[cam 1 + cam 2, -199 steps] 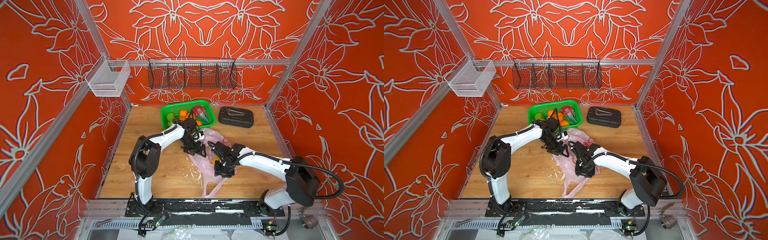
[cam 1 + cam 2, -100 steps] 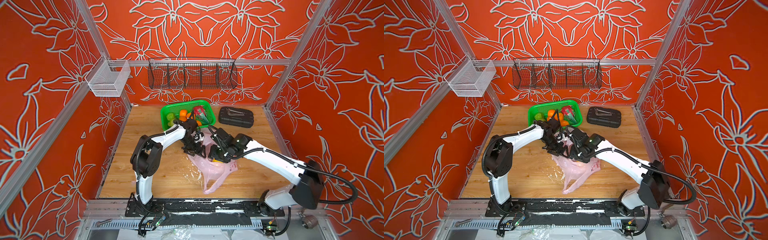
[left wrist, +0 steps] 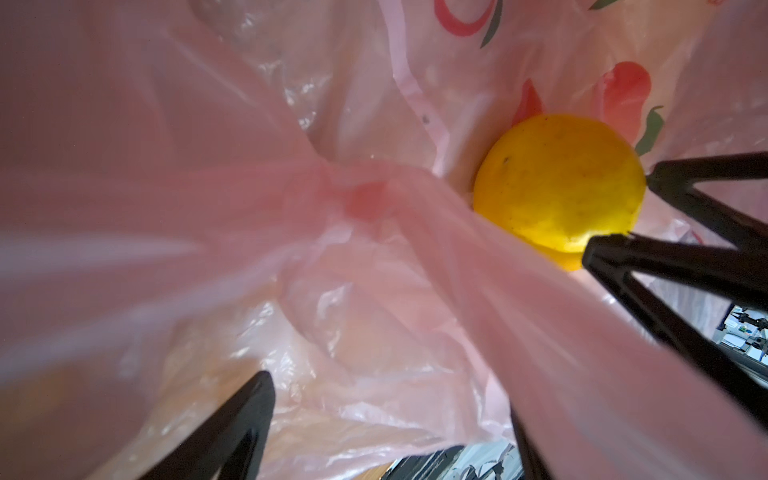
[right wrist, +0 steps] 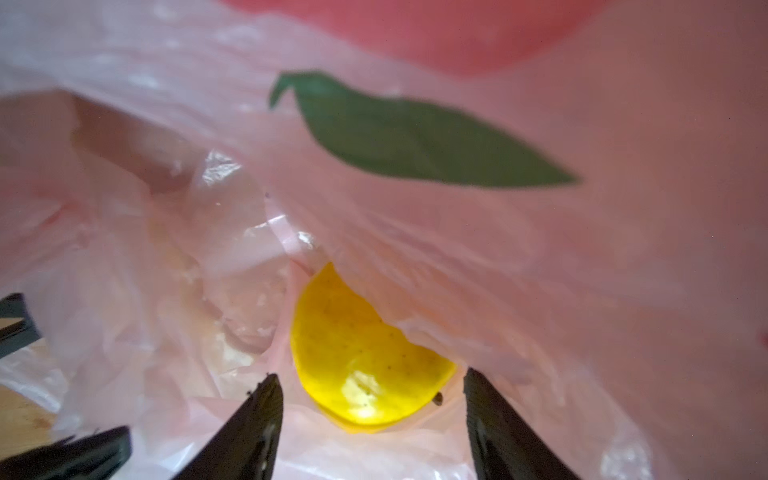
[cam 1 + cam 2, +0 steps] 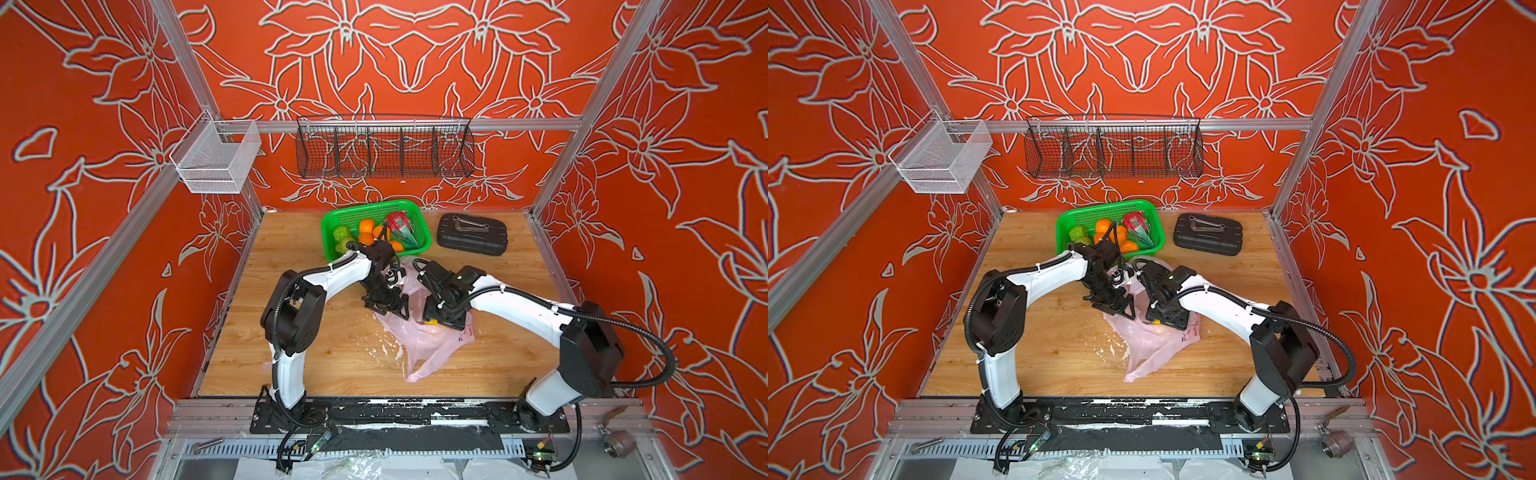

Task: Untie the knot of the plastic bag and take out the fruit
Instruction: 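Reach the right gripper into the bag and close it on the yellow fruit, then lift the yellow fruit out of the bag with the right gripper toward the left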

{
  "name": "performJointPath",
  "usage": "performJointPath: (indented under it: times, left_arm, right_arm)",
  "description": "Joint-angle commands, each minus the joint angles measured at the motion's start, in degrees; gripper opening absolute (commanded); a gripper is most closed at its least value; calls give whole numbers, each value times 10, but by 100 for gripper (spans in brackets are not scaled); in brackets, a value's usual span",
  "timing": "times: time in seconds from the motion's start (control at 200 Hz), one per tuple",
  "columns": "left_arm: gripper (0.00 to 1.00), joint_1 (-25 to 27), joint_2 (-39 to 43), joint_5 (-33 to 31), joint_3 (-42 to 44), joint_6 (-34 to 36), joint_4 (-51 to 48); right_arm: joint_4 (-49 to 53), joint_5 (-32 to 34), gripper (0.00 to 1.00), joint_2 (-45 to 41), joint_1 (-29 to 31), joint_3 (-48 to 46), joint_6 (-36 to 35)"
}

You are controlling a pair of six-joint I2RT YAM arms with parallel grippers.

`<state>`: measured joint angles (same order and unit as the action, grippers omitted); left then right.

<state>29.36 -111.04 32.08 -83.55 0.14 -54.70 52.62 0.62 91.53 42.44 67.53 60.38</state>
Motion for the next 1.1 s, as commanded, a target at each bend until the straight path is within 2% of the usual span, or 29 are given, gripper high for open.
performJointPath:
  times: [0.0,0.58,0.781,0.866,0.946,1.096]
  left_arm:
    - [88,3,-12,-1,2,16,-18]
    - [88,4,-21,-6,-5,13,-20]
    - [88,4,-23,-7,-10,12,-22]
    - [88,5,-24,-9,-10,11,-21]
    - [88,5,-23,-10,-8,9,-20]
    - [87,5,-23,-14,-6,10,-21]
  right_arm:
    - [-4,5,71,10,-6,-5,20]
    - [-57,-58,75,96,-13,-6,1]
    - [-72,-97,89,97,-13,-3,-25]
    - [-90,-96,91,85,-13,-17,-23]
    - [-95,-88,88,81,-14,-21,-20]
    - [-91,-80,66,72,-16,-13,-21]
